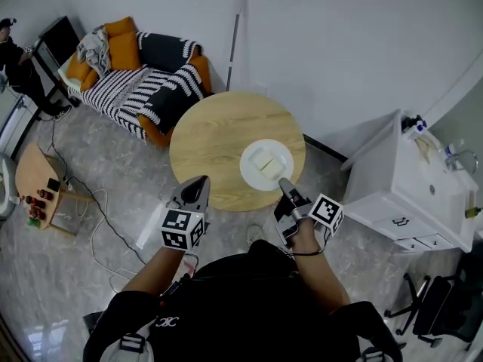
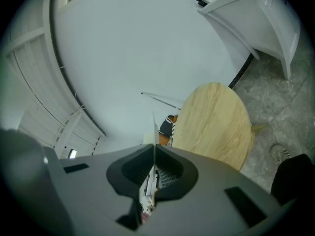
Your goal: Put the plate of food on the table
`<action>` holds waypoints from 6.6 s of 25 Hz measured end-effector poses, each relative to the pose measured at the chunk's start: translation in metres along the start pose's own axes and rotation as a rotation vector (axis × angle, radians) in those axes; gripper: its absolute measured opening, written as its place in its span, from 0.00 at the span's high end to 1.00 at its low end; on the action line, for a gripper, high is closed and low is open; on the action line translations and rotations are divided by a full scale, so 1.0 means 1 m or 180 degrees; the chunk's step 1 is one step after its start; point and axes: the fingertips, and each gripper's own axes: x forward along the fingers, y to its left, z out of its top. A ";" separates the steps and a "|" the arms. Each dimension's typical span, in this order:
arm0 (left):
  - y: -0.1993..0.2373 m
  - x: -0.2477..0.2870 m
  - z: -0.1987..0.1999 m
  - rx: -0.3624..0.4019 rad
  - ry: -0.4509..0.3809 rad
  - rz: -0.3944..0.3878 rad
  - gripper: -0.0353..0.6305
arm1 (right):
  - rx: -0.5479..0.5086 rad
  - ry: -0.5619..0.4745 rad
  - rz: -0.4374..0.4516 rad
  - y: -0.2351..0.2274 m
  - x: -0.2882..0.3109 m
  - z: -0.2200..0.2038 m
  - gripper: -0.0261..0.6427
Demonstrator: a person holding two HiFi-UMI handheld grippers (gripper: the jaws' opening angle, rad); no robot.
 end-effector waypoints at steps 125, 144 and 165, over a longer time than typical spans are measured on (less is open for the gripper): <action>0.118 0.075 0.009 -0.0261 0.0339 0.0175 0.94 | -0.2369 0.1785 -0.2413 -0.201 0.164 -0.010 0.78; 0.101 0.100 0.015 -0.0244 0.0321 -0.0120 0.94 | -0.3224 0.0491 -0.1476 -0.070 0.162 0.053 0.95; 0.080 0.126 0.030 -0.0145 0.0268 -0.0353 0.94 | -0.3914 -0.0399 -0.0937 0.032 0.130 0.074 0.95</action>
